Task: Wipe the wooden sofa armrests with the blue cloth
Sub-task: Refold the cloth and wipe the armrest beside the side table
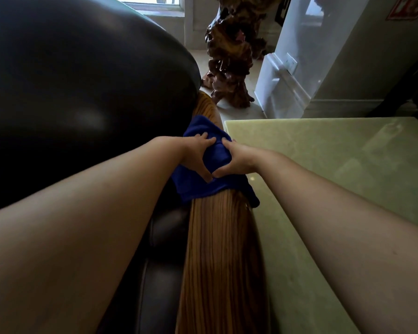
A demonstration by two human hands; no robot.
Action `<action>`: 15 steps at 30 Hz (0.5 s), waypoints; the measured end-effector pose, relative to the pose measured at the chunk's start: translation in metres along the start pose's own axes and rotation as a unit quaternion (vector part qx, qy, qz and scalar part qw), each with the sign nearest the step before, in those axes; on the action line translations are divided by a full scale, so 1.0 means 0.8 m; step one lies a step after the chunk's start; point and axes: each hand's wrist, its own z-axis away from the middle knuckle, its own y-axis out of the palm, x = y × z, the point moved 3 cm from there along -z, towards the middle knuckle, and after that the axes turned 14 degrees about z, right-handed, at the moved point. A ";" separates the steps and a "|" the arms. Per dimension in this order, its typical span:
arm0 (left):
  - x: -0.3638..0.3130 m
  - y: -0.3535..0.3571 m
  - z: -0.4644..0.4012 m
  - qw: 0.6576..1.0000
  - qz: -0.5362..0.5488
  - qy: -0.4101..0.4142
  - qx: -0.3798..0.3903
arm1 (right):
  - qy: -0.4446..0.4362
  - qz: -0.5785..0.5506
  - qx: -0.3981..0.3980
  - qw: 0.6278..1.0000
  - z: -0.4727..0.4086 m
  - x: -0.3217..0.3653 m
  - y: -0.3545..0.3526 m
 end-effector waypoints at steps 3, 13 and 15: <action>0.000 0.013 0.027 0.996 0.066 0.033 -0.054 | -0.020 0.021 -0.087 0.996 0.027 0.012 0.006; -0.030 0.063 0.154 0.975 0.162 0.111 -0.100 | -0.043 0.039 -0.116 0.992 0.142 0.035 0.036; -0.038 0.064 0.176 0.974 0.196 0.081 -0.074 | -0.041 -0.005 -0.070 0.997 0.167 0.034 0.028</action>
